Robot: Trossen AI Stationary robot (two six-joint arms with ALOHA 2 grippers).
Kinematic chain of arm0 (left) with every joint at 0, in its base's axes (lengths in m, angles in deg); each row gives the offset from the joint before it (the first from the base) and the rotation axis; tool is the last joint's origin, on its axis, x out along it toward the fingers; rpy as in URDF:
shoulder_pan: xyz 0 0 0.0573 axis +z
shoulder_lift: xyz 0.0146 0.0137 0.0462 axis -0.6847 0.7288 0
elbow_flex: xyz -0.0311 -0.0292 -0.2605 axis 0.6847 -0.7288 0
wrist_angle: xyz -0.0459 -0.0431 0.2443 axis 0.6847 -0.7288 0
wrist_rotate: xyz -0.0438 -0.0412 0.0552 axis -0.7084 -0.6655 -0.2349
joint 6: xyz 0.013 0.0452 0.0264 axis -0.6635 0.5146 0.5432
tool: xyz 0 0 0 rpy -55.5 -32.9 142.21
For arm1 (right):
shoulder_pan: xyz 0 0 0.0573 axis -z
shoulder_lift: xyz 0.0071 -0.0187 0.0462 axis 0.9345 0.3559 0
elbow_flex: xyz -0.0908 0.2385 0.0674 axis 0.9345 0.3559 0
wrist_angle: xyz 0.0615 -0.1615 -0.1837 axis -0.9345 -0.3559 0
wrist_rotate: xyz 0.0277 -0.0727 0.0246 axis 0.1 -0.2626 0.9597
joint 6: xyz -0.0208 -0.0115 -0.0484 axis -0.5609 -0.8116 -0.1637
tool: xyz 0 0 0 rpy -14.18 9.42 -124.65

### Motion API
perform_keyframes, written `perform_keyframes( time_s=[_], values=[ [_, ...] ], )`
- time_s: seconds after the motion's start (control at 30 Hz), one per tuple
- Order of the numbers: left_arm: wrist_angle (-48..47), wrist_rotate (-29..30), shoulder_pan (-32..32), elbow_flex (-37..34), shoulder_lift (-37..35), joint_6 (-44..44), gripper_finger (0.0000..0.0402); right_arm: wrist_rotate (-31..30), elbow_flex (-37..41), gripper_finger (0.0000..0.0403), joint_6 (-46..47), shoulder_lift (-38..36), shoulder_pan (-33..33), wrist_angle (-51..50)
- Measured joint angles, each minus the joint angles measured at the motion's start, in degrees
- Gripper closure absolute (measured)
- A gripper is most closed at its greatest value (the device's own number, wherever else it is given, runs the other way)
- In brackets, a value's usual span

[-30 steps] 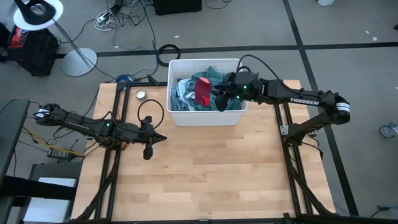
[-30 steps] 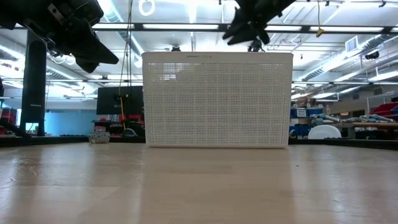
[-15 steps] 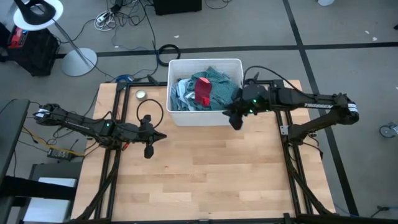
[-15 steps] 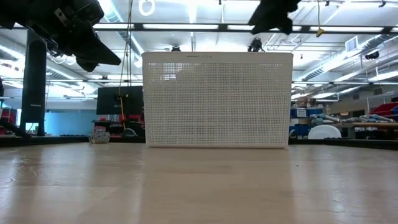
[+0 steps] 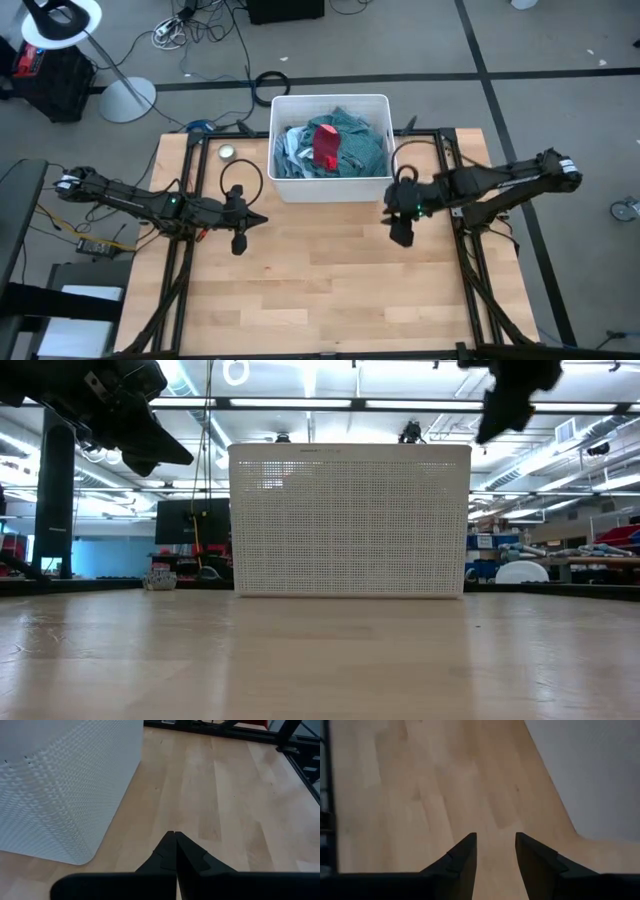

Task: Sort clothes
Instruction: Return to Home Position

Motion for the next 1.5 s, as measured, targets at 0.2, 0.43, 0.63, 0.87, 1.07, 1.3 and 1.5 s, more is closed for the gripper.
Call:
perform_keyframes(
  time_s=[0.2, 0.43, 0.63, 0.87, 1.07, 1.3, 1.5],
  values=[
    [-0.2, 0.0, 0.0, 0.0, 0.0, 0.3, 0.0401, -3.5, 9.7, 0.0269, 0.0, 0.0, -4.8, 7.9],
    [-0.2, 4.0, 0.0, 0.0, -0.3, 3.6, 0.0401, -3.6, 20.6, 0.0269, -2.9, -3.2, -8.0, 23.3],
    [0.1, 2.1, 0.1, 0.0, -2.6, 8.6, 0.0401, -2.6, 26.6, 0.0269, -3.0, -9.2, -8.7, 28.2],
    [4.8, -4.2, 4.5, -6.6, -13.5, 11.9, 0.0401, -2.5, 31.4, 0.0269, -4.7, -15.7, -8.6, 34.9],
    [6.9, -10.2, 9.2, -14.3, -24.6, 10.3, 0.0401, -2.4, 31.5, 0.0269, -5.3, -16.2, -8.6, 34.9],
    [7.0, -13.1, 12.8, -18.2, -36.5, 11.6, 0.0401, -2.5, 31.5, 0.0269, -7.2, -17.3, -8.6, 35.0],
    [8.5, -16.9, 14.7, -23.3, -42.4, 9.9, 0.0401, -2.6, 31.5, 0.0269, -7.6, -18.8, -8.6, 34.9]
  ],
)
